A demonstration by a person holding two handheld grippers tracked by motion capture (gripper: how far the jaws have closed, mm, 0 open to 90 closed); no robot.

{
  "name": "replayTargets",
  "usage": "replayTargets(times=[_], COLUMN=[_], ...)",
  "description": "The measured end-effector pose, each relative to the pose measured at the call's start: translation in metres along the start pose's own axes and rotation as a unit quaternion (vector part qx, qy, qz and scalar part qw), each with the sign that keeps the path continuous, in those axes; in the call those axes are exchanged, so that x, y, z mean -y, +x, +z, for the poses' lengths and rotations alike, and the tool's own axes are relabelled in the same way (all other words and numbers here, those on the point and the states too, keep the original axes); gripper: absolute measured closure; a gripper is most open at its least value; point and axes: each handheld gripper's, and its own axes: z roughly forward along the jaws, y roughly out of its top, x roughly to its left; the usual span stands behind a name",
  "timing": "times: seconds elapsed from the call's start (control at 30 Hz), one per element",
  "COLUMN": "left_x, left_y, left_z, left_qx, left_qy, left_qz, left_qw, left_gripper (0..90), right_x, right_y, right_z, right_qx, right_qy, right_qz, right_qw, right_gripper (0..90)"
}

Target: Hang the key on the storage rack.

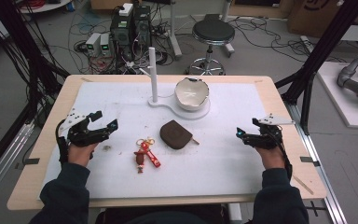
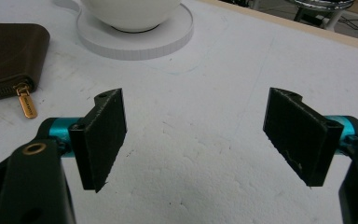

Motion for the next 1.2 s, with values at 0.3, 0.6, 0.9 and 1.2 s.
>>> replayTargets(times=[0.3, 0.6, 0.9, 1.2], left_x=[0.001, 0.003, 0.022, 0.039], left_y=[0.000, -0.015, -0.054, -0.085], left_z=[0.004, 0.005, 0.005, 0.018], left_qx=[-0.002, 0.005, 0.017, 0.041], left_qy=[0.003, 0.039, 0.123, 0.185], left_qz=[-0.008, 0.001, 0.004, 0.014], left_qw=[1.0000, 0.9992, 0.9923, 0.9817], left_gripper=[19.1, 20.3, 22.4, 23.9], right_x=[0.005, 0.004, 0.001, 0.002], right_y=[-0.003, -0.001, 0.004, 0.003], right_z=[-0.001, -0.001, -0.001, 0.002], right_qx=[0.000, 0.000, -0.002, -0.005], right_qy=[0.001, 0.003, 0.001, 0.005], right_qz=[0.005, 0.000, -0.005, -0.005], right_qw=[1.0000, 1.0000, 1.0000, 1.0000], right_gripper=[21.6, 21.7, 21.7, 21.7])
